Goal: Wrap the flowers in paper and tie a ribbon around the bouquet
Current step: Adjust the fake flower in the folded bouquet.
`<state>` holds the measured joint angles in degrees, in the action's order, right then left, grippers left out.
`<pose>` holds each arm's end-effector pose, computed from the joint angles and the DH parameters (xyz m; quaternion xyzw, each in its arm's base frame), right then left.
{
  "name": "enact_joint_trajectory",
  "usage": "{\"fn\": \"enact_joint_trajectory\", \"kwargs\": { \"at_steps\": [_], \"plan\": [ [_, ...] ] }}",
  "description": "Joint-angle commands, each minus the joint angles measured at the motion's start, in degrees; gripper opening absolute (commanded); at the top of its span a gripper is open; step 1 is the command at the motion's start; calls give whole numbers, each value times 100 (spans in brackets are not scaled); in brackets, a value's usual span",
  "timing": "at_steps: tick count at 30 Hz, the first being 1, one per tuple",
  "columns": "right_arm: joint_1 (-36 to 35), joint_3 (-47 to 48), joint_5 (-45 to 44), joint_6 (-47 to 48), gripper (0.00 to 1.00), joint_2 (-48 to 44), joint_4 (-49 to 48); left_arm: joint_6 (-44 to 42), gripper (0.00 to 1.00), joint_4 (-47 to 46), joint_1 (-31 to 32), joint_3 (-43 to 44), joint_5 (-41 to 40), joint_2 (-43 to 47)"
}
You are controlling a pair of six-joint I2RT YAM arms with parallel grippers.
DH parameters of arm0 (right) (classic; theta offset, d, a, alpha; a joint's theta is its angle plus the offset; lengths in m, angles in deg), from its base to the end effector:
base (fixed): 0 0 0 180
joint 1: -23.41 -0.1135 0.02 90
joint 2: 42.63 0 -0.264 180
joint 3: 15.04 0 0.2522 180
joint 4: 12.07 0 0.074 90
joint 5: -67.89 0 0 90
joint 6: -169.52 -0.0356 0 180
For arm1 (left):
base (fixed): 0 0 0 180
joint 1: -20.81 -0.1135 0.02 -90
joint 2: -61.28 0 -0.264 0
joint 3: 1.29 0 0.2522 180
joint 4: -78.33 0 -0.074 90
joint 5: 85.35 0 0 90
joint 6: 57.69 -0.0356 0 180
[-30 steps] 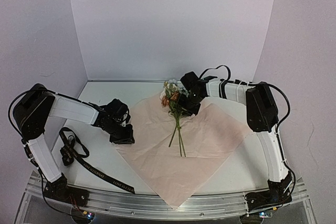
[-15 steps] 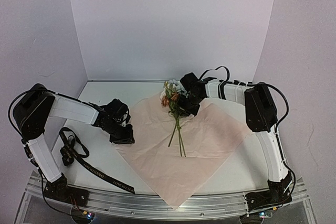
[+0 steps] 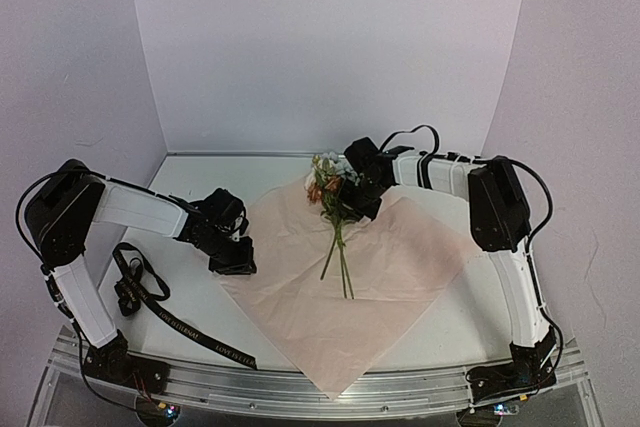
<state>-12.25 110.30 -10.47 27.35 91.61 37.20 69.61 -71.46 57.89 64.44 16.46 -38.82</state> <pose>0.4108 0.3036 0.1711 0.1098 0.9508 0.2595 0.1289 0.2518 -0.1995 0.1327 0.0208 0.9704 -0.2122 0.1137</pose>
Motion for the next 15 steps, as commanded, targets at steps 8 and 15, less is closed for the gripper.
{"fn": "enact_joint_trajectory", "kwargs": {
  "at_steps": [8,15],
  "plan": [
    [23,-186,-13,162,3,-748,-7,-144,14,166,10,-163,-100,-324],
    [-19,-324,149,495,1,-978,143,-175,14,179,10,-111,-87,-341]
  ]
}}
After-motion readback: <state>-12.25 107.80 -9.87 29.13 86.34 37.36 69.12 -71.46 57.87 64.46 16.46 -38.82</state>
